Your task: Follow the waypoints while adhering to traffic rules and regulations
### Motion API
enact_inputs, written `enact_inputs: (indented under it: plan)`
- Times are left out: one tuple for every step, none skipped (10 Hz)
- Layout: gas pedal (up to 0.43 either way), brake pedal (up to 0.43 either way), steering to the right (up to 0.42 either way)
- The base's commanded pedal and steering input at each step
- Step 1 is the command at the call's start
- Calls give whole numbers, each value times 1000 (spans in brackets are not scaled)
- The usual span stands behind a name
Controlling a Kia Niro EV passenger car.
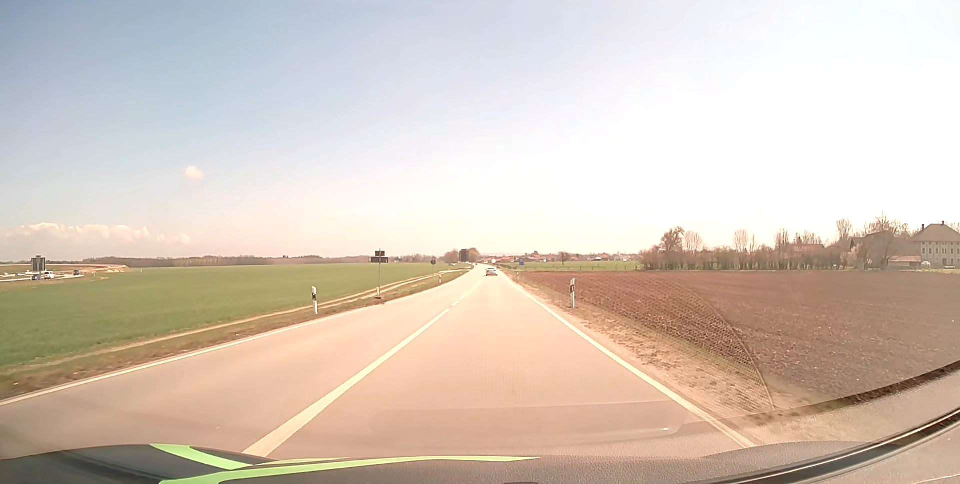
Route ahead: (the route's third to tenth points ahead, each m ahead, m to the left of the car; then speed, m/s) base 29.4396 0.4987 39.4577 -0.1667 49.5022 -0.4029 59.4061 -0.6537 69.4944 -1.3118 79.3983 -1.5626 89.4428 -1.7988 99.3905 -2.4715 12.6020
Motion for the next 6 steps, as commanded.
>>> enact_inputs:
  plan:
    - [421, 0, 14]
    - [421, 0, 13]
    - [429, 0, 11]
    - [429, 0, 11]
    - [429, 0, 11]
    - [429, 0, 11]
